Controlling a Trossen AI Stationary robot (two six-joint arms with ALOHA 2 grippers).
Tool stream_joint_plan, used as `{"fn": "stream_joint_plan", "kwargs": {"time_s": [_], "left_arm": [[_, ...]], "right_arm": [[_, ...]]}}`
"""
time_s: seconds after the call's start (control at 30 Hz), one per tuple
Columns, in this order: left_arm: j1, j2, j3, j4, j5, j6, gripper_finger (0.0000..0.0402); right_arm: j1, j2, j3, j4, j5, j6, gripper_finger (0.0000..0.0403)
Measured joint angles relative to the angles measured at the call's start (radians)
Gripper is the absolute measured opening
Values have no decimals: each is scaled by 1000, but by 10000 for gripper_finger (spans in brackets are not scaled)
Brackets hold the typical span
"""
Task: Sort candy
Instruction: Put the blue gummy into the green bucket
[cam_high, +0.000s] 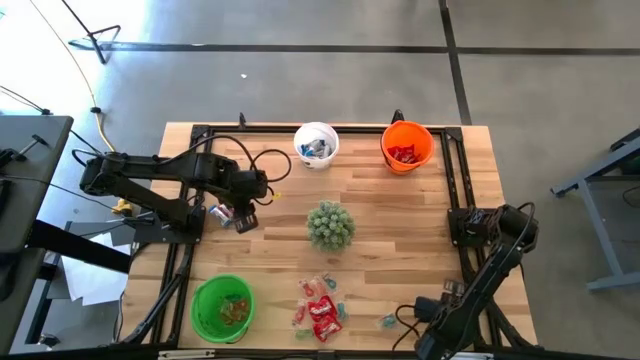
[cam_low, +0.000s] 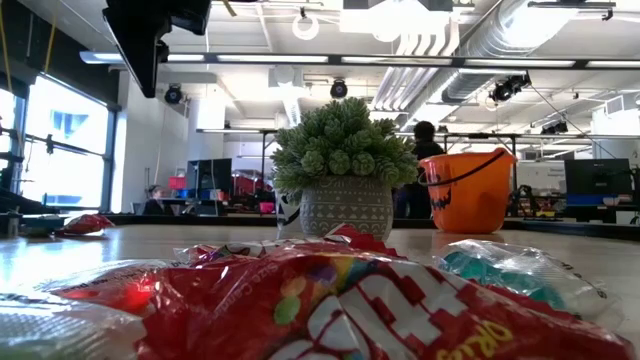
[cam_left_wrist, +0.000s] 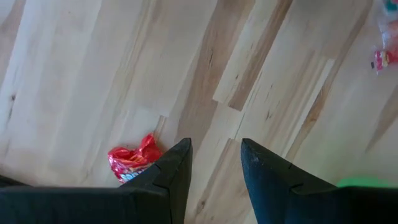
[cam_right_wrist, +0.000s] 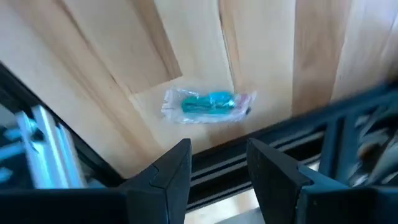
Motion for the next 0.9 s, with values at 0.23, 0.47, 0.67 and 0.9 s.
{"fn": "stream_joint_plan", "kwargs": {"time_s": [0.23, 0.47, 0.67, 0.9], "left_arm": [[0, 0, 0, 0, 0, -81, 124], [-4, 0, 0, 0, 0, -146, 124], [-34, 0, 0, 0, 0, -189, 124], [-78, 0, 0, 2, -9, -254, 124]], "right_arm": [[35, 0, 0, -5, 59, -316, 151], [99, 0, 0, 5, 92, -521, 151], [133, 0, 0, 39, 144, -620, 151], [156, 43, 0, 63, 155, -664, 151]]}}
